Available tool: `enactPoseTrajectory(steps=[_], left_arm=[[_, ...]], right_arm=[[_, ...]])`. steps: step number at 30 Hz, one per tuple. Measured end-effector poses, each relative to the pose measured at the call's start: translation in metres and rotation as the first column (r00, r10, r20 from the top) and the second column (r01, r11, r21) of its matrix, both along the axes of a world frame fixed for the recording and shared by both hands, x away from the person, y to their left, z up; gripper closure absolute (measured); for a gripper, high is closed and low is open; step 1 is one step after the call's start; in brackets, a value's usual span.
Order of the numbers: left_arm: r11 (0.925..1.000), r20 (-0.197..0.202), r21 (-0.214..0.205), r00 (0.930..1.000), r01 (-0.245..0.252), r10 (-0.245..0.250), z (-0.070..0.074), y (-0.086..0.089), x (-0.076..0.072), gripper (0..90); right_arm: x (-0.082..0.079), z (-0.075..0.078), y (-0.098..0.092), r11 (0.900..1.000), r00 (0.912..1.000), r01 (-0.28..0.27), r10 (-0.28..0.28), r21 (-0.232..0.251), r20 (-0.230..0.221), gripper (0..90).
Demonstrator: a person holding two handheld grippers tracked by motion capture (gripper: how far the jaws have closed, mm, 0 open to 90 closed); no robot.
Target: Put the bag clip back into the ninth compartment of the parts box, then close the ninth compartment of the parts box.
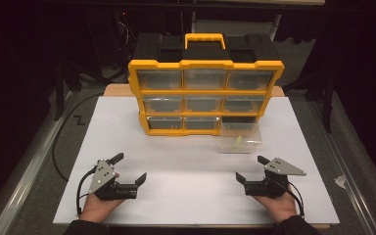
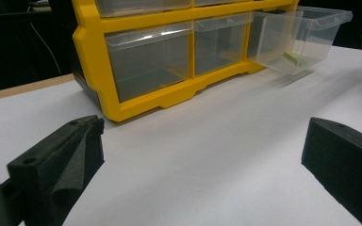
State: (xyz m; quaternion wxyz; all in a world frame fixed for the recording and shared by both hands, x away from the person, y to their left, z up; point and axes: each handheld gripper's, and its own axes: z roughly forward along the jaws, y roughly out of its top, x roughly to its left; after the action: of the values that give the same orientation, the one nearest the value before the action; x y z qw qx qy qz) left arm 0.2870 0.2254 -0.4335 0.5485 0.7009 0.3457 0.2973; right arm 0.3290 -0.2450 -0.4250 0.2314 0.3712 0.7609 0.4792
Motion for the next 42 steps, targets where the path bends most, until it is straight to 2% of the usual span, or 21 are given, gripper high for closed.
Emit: enactPoseTrajectory(steps=[8, 10, 14, 22, 28, 31, 36, 42], left_arm=[[1.0, 0.006, 0.0, 1.0, -0.002, 0.002, 0.0014, -0.0006, -0.002, 0.3], [1.0, 0.003, 0.003, 1.0, -0.002, 0.002, 0.0007, -0.0009, -0.0013, 0.3], [1.0, -0.003, 0.005, 1.0, -0.003, 0.003, -0.0008, -0.0003, -0.0005, 0.3], [0.9999, 0.003, 0.002, 0.9999, -0.012, 0.012, 0.0009, 0.0, -0.0013, 0.2], [0.9999, 0.002, 0.01, 0.9999, -0.014, 0.014, 0.0012, -0.0006, -0.0014, 0.3], [0.9999, 0.002, 0.009, 0.9999, -0.014, 0.014, 0.001, -0.0007, -0.0011, 0.2], [0.9999, 0.001, 0.01, 1.0, -0.009, 0.009, 0.001, -0.0006, -0.001, 0.3], [0.9999, 0.004, 0.007, 1.0, -0.009, 0.009, 0.0014, -0.0005, -0.0015, 0.2]], right_arm=[[-0.0017, -0.0004, -0.0029, 0.9998, 0.9999, 0.014, -0.014, -0.012, 0.006, 1.1], [-0.0013, -0.0009, -0.0025, 0.9996, 0.9999, 0.011, -0.01, -0.027, 0.01, 1.1], [-0.0003, 0.0, -0.0024, 0.9998, 0.9999, 0.012, -0.012, -0.015, 0.009, 1.2], [-0.0015, -0.002, -0.0044, 0.9996, 0.9998, 0.016, -0.016, -0.023, 0.007, 3.1], [-0.0025, -0.0024, -0.0059, 0.9996, 0.9999, 0.006, -0.006, -0.028, 0.016, 10.7], [-0.0024, -0.0026, -0.0061, 0.9994, 0.9998, 0.001, 0.0, -0.034, 0.02, 17.4], [-0.0018, -0.004, -0.0045, 0.9987, 1.0, -0.006, 0.007, -0.051, 0.007, 21.7], [-0.0024, -0.0039, -0.0038, 0.9991, 1.0, 0.007, -0.006, -0.041, 0.002, 26.4]])
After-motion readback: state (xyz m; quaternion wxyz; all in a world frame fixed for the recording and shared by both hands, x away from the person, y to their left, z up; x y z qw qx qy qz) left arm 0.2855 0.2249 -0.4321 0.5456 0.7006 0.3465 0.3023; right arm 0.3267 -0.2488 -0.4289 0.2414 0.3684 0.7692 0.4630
